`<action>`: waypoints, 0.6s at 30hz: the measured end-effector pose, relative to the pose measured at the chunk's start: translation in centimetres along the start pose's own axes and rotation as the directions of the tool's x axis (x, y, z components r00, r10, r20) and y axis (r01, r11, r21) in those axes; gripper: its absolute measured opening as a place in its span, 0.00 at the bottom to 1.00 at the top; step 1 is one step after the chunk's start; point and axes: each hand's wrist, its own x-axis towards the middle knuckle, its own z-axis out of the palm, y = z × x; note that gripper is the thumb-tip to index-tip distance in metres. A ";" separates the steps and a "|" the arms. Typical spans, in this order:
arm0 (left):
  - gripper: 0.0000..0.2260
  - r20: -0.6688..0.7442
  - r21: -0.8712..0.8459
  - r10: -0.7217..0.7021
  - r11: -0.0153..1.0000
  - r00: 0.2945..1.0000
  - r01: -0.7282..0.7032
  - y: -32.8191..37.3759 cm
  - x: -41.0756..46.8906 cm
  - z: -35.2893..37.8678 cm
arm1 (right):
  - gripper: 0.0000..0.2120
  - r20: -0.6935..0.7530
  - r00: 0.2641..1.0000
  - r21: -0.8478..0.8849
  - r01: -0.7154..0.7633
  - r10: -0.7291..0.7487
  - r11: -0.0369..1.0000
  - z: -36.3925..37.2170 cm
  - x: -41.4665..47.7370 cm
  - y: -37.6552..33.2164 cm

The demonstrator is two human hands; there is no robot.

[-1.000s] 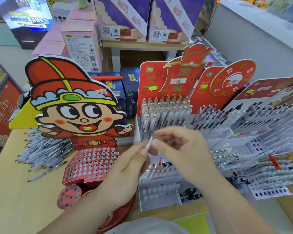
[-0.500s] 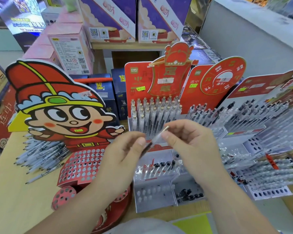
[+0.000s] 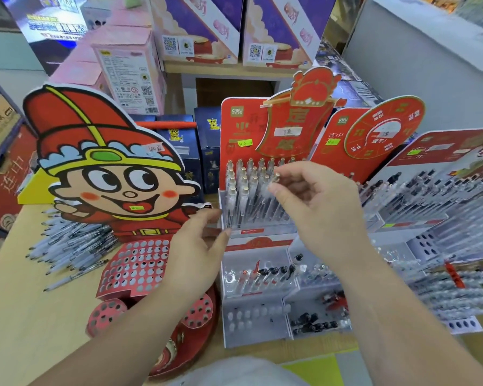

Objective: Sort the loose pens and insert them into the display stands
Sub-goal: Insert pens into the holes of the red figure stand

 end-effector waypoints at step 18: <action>0.12 -0.016 0.040 0.069 0.997 0.997 -0.069 -0.5 0.6 -0.1 | 0.10 0.028 0.999 -0.184 0.020 -0.015 0.983 2.7 -0.2 0.6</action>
